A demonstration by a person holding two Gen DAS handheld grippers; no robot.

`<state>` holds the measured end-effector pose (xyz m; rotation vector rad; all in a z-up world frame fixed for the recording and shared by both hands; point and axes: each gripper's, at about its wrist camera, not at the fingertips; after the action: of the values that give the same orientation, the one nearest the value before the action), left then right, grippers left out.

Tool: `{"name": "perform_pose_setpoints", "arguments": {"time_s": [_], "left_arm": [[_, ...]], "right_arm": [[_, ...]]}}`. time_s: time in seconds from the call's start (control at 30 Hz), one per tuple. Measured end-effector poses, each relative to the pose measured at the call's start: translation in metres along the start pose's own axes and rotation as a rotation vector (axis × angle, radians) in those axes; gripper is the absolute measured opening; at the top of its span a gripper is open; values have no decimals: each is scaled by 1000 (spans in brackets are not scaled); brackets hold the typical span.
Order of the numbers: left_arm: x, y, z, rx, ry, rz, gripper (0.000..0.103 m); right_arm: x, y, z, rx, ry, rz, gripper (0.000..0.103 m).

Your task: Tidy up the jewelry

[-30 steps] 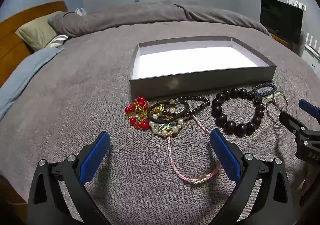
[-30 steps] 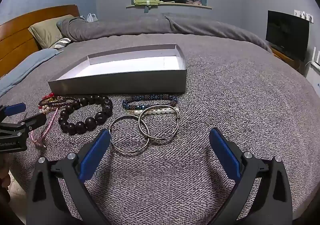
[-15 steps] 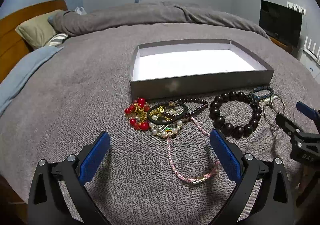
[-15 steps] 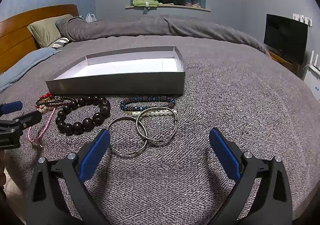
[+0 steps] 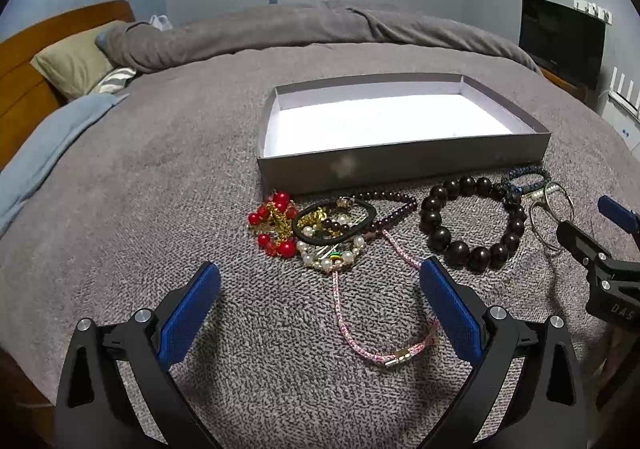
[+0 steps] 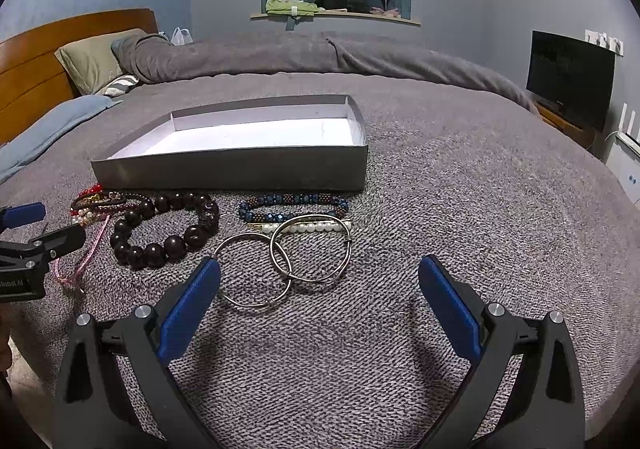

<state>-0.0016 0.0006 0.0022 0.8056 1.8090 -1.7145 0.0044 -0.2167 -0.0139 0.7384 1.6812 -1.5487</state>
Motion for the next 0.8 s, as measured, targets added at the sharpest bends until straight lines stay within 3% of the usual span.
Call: {"name": "perform_pose_setpoints", "arguments": {"time_s": [0.8], "left_arm": [[2,3,0,-11,19,-5,99]], "right_arm": [[-5,1,-1,-3,3,-9,98]]}}
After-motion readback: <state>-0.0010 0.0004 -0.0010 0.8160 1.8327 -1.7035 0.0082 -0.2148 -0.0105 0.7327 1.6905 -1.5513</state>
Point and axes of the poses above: each gripper's, at about its wrist camera, not at the fingertips, and y roughly the way its jaws point, z to its right, x to its underside, and after that the axes turned 1 degree about -x, right-handed
